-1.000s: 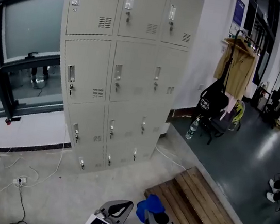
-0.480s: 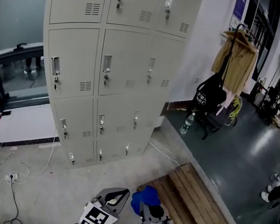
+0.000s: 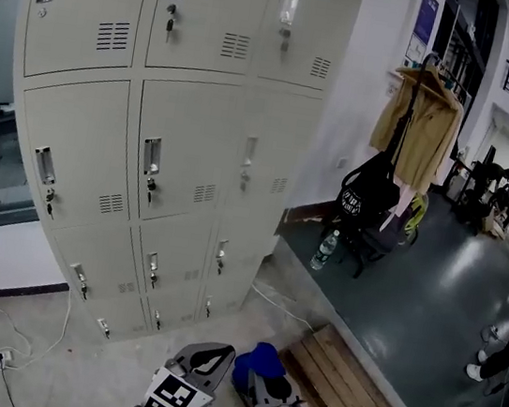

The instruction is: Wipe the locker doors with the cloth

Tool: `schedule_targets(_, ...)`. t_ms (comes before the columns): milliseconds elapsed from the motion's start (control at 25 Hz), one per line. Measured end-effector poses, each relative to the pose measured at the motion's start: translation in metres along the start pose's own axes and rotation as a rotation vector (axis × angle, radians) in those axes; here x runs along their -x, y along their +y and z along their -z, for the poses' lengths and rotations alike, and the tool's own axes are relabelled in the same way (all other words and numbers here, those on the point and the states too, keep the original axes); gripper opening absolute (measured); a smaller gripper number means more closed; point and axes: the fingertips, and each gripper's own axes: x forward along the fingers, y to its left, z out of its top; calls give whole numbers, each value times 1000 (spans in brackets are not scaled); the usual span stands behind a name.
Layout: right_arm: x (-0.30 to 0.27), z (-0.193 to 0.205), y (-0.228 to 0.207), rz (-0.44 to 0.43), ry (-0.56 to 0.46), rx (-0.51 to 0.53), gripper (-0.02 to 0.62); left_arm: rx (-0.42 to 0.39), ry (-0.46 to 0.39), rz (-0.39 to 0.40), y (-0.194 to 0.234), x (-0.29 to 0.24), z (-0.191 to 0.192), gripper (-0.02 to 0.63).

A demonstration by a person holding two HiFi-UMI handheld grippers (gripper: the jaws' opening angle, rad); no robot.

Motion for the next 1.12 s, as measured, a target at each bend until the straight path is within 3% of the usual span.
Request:
schedule_targets(320, -99, -35, -45, 36, -16, -39, 84, 11, -34, 45, 77, -80, -30, 6)
schedule_targets(600, -157, -33, -75, 113, 12, -77, 84, 70, -18, 66, 123, -120, -20, 6)
schedule_targets(760, -174, -47, -95, 166, -16, -75, 84, 27, -29, 87, 135, -137, -26, 6)
schedule_targets(880, -185, -66, -97, 138, -48, -36, 84, -5, -42, 94, 147, -145, -34, 6)
schedule_targets(1120, -240, -141, -101, 33, -106, 69, 84, -5, -58, 50, 186, -178, -79, 6)
